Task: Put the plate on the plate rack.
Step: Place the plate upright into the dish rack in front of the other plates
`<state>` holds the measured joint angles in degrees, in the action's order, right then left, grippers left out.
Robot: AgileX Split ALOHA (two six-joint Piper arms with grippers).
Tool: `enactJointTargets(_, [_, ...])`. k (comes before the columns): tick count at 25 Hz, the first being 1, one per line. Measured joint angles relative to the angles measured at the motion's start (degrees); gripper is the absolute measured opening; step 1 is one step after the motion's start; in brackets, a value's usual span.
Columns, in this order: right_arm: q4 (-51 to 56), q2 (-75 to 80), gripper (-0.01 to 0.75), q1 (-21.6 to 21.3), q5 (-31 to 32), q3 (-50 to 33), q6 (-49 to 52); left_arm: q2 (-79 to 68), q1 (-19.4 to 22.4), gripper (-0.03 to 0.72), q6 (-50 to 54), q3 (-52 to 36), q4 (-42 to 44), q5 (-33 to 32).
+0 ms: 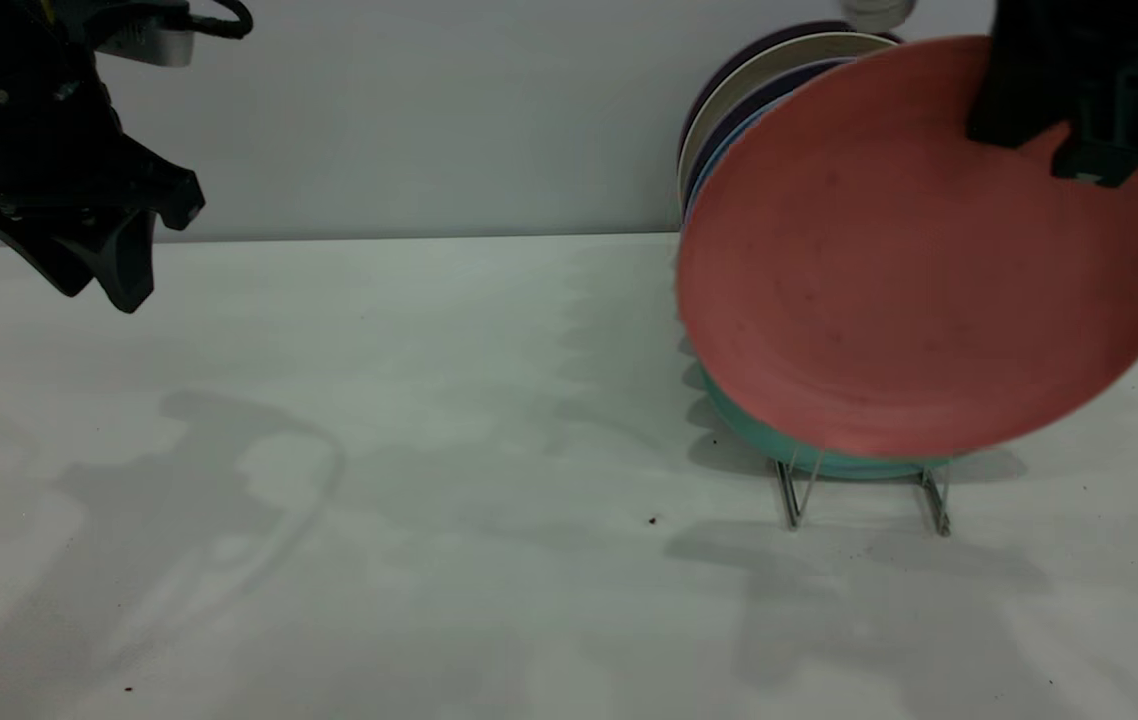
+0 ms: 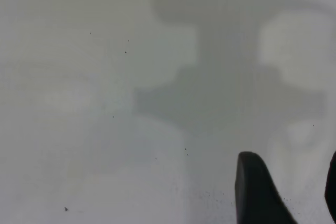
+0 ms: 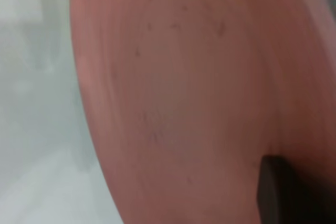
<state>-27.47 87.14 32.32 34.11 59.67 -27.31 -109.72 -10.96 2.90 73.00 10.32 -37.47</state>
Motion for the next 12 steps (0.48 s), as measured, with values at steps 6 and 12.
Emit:
enactJointTargets(6, [-12.58, -0.06, 0.073, 2.51, -0.05, 0.00, 9.78, 0.00, 0.00, 0.360, 0.00, 0.00, 0.00, 0.12])
enactJointTargets(12, [-19.30, -0.06, 0.073, 2.51, -0.48, 0.00, 15.59, 0.00, 0.00, 0.360, 0.00, 0.00, 0.00, 0.12])
